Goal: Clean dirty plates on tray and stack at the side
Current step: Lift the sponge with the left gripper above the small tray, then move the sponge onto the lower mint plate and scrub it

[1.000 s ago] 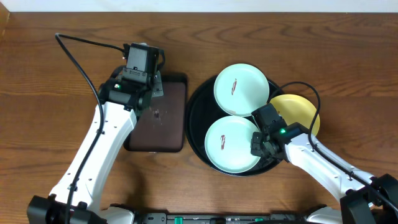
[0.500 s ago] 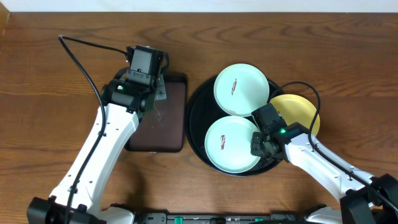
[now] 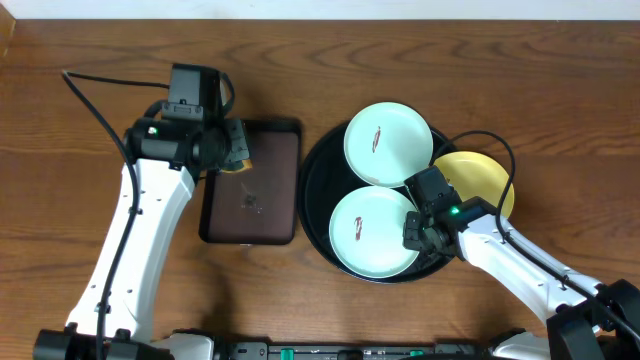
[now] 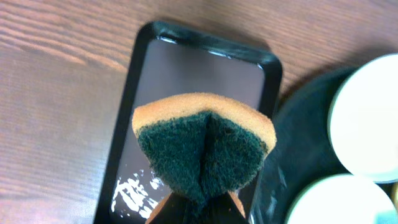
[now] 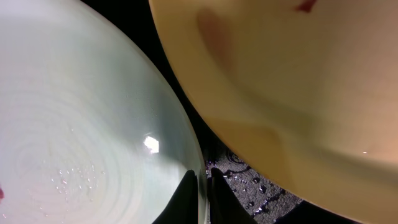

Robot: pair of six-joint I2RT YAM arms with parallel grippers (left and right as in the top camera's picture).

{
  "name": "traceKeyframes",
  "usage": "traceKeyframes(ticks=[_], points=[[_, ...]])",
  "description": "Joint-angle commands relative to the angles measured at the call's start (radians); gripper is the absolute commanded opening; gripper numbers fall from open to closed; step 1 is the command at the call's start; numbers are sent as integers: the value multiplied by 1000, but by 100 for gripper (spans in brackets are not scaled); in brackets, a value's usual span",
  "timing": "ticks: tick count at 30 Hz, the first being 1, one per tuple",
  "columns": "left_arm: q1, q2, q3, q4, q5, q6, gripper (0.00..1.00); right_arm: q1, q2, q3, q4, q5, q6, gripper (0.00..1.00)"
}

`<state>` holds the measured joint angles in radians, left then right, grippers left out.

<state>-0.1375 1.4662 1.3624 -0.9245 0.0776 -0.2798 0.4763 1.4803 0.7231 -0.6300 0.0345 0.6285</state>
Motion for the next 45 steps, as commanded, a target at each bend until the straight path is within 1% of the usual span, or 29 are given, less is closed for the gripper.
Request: traceKeyframes(ticks=[1,6,8,11,16,19,22,32,37,41,45], points=[[2,63,83,-41,27,17,7,23,4,-7,7,10,-2,6],[2,130,93,-56,27,45,7,23,4,-7,3,10,-2,6],[2,152,92,-70,27,51,7,23,4,-7,2,10,-2,2],[-5,174,91,-105,28,55,7,23,4,-7,2,10,-2,1],[-58,178,54,-142,22,85,7,23,4,-7,3,10,-2,1],[-105,178,8,-124,-30,85,7,23,4,-7,2,10,-2,1],[-162,178,-36,-91,-33,83,7,23,4,-7,3,10,-2,1],[-421,178,-60,13,-33,-71,7,23,4,-7,1,10,-2,1],[-544,179,-118,100,-33,-153,7,23,4,-7,1,10,-2,1],[-613,180,-164,182,-34,-153,8,23,4,-7,1,10,-2,1],[-633,195,-180,200,-39,-192,7,23,4,-7,-10,10,-1,1]])
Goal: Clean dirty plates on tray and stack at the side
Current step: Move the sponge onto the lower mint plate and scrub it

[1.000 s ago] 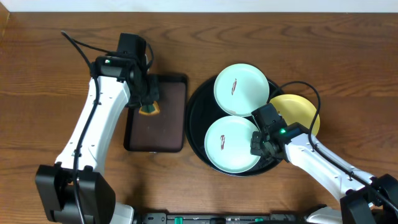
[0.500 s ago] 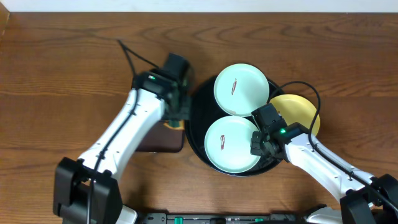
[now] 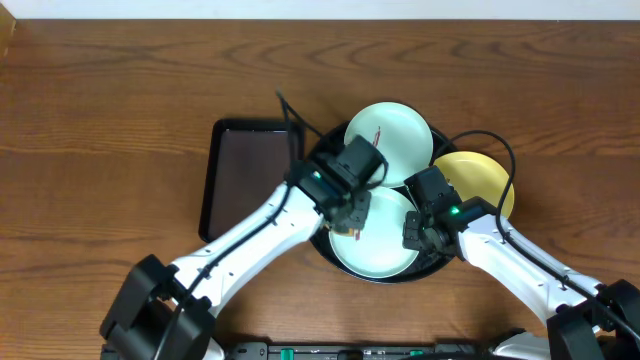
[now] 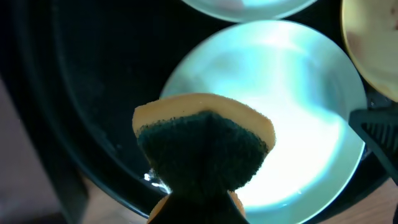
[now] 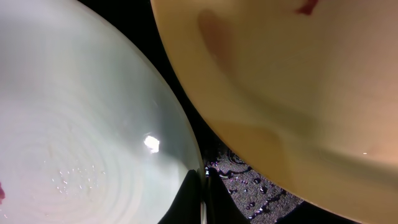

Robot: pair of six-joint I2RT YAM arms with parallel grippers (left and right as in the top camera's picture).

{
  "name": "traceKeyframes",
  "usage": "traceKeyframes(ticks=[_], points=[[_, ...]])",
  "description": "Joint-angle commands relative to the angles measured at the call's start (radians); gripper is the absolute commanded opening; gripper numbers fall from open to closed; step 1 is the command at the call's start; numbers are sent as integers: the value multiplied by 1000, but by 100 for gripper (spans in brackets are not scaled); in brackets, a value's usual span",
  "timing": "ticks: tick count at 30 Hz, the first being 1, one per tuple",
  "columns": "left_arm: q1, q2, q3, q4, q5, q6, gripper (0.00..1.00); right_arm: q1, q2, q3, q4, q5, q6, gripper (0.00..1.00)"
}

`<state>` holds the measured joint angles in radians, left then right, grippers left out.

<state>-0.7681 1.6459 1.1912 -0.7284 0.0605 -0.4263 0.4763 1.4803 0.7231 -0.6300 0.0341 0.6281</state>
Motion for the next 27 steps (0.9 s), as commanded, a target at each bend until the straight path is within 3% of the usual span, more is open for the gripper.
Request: traceKeyframes(ticks=[1,14,27], points=[[-2,27,-9,5,-19,-47,7,23,4,-7,-15,10,-1,1],[-2,164,-9,116,-12,-13,7,23,4,-7,-16,10,-2,1],[-3,232,-10,120,-24,-13,7,23,4,-8,-13,10,-8,1]])
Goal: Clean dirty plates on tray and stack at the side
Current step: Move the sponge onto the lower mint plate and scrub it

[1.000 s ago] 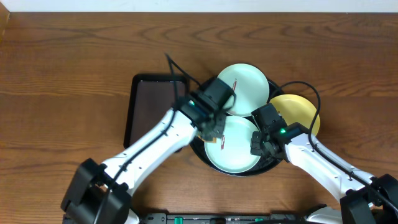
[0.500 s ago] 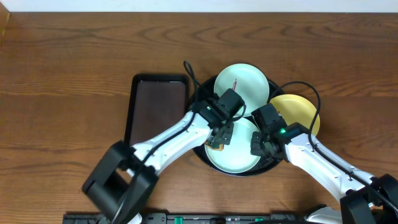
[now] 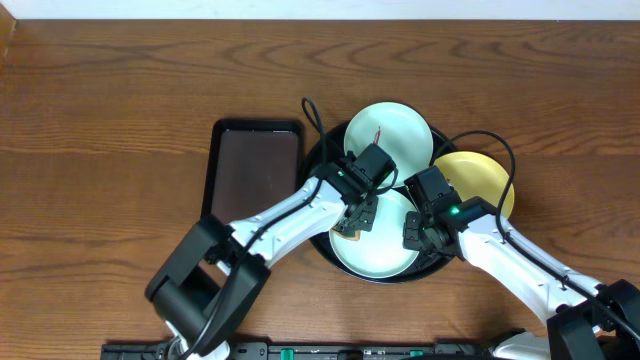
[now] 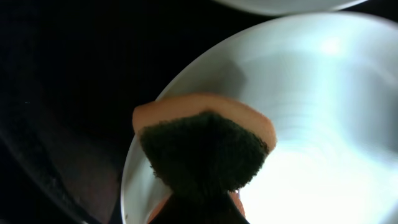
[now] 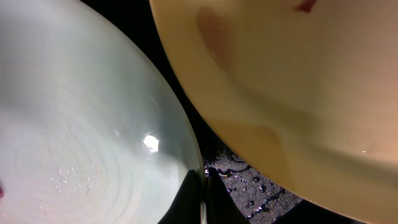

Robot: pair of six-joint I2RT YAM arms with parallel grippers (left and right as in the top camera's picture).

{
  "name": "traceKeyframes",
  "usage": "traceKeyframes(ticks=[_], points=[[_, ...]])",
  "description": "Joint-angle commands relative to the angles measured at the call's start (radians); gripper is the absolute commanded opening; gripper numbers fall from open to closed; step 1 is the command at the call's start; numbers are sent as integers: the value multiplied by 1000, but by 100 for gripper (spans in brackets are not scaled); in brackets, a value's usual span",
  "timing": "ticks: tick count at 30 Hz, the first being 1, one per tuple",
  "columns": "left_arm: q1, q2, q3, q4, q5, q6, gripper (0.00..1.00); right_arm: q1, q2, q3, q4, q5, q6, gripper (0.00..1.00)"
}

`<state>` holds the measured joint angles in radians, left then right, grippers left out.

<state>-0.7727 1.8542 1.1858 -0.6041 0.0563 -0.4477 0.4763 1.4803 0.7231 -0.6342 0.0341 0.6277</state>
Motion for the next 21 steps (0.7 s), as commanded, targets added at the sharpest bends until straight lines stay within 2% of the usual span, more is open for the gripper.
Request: traceKeyframes(ticks=[1,9,15,21], points=[[2,26,-4,-7,-19,8,7,23,4,-7,-9,10,-8,1],[0,76,-4,-8,-17,7,7,23,4,-8,-9,5,-27,1],[-4,134,-4,-6,105,4,7,23,4,-7,-9,5,-27,1],[-19,138,-4,-7,147,-3,7,23,4,-7,-9,5,-27,1]])
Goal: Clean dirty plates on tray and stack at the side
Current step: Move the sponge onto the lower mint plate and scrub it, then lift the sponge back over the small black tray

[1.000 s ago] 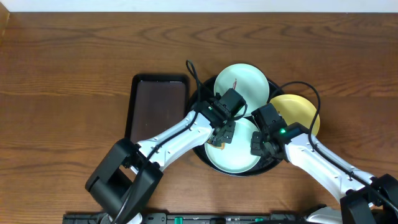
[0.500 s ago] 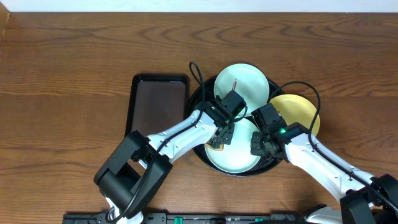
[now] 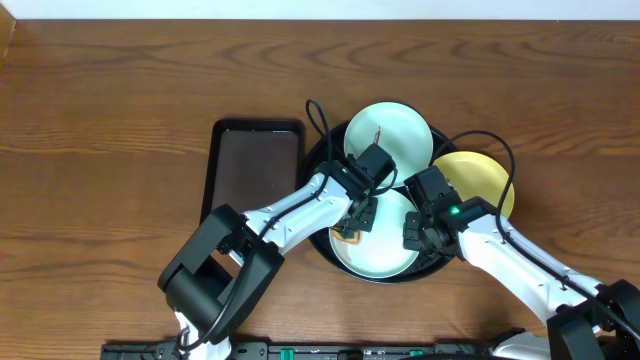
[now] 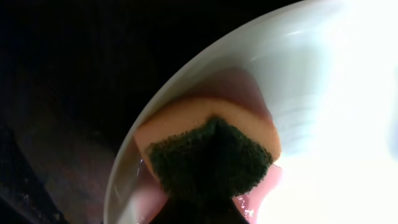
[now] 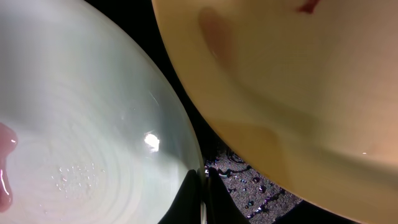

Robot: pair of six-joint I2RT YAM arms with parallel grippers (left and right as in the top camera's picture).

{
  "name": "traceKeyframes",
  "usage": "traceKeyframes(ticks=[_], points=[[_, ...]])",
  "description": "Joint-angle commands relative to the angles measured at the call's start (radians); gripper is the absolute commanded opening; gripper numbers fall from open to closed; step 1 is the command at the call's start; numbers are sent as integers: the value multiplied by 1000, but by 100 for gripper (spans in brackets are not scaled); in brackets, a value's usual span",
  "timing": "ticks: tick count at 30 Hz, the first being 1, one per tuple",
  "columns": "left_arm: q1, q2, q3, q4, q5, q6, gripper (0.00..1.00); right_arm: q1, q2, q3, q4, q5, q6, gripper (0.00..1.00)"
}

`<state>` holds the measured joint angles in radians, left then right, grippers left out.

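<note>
A round black tray (image 3: 318,225) holds two pale green plates, the far plate (image 3: 388,140) and the near plate (image 3: 385,250), plus a yellow plate (image 3: 478,178) at the right. My left gripper (image 3: 352,228) is shut on a yellow-and-green sponge (image 4: 208,152), pressed onto the near plate's left side, where red sauce is smeared pink (image 4: 264,186). My right gripper (image 5: 202,186) is shut on the near plate's right rim (image 5: 193,155). A pink smear (image 5: 5,162) shows on that plate. Red marks sit on the far plate and the yellow plate (image 5: 305,6).
A rectangular black tray (image 3: 250,170) lies left of the round tray on the wooden table (image 3: 100,150). Water drops (image 5: 249,180) wet the round tray between the plates. The left arm reaches across the round tray's left edge.
The sponge has come down from just above the near plate's left rim onto its surface, and a pink smear now spreads there. The right gripper has stayed on the rim.
The left gripper held the sponge over the rectangular black tray while the right gripper pinched the near green plate's rim. Then the sponge was above that plate, then low at its left edge. Now it presses on the plate and the sauce is smeared.
</note>
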<state>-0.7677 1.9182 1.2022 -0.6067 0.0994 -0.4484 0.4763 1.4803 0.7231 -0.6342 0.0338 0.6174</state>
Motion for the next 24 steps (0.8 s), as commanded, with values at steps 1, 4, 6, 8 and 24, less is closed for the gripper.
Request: traceKeyframes(ticks=[1,4,6,8,24], points=[[-29,74,-21,-5,115,-3,7,23,4,-7,-9,6,-17,1],[-42,74,-21,-3,138,-10,8,23,4,-7,-9,6,-17,1],[-47,74,-21,-2,149,-15,7,23,4,-7,-9,6,-17,1],[-50,74,-21,0,165,-22,7,23,4,-7,-9,6,-17,1],[67,-2,80,36,570,-2,7,23,4,-7,-12,2,-29,1]])
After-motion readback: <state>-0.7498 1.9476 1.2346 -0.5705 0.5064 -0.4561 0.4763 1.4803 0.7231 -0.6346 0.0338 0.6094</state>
